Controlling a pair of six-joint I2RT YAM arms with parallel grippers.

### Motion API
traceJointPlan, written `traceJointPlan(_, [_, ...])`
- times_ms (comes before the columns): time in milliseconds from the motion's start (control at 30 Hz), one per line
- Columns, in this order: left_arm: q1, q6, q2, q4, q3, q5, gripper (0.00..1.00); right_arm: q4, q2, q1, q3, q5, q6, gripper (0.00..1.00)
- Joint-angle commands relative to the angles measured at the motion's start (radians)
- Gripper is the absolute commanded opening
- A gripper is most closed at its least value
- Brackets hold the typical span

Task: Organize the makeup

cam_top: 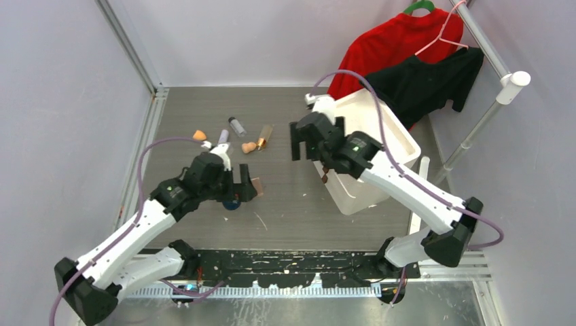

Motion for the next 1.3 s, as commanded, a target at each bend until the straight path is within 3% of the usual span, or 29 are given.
traceJointPlan(0, [-0.117, -0.067, 0.068, 0.180, 0.019, -0.043, 0.99, -0.066, -0.145, -0.118, 0.003, 0.051, -0.030, 1.00])
traceJointPlan(267, [-0.173, -0.063, 0.055, 0.276, -0.041, -0.109, 0.99, -0.109, -0.264, -0.192, -0.042, 0.032, -0.036, 1.00])
traceJointPlan(533, [-0.164, 0.033, 0.048, 0.121, 0.024, -0.205, 1.00, -0.007, -0.277, -0.249, -0.166, -0.211, -0.029, 1.00])
traceJointPlan(700, [-0.141, 0.052, 0.075, 0.107, 0.055, -0.174, 0.99, 0.027, -0.186, -0.249, -0.144, -0.424, -0.044, 1.00])
traceJointPlan(833, [-0.125, 0.076, 0.052, 0.097, 0.066, -0.179, 0.99, 0.066, -0.159, -0.250, -0.116, -0.500, -0.043, 1.00])
traceJointPlan(1067, [-0.006, 0.101, 0.039, 0.066, 0.065, -0.050, 1.00, 0.046, -0.089, -0.238, -0.047, -0.535, -0.067, 0.97])
traceJointPlan(1267, [0.005, 0.104, 0.064, 0.151, 0.031, 0.068, 0.97, 0.054, -0.071, -0.215, -0.016, -0.490, -0.060, 0.94])
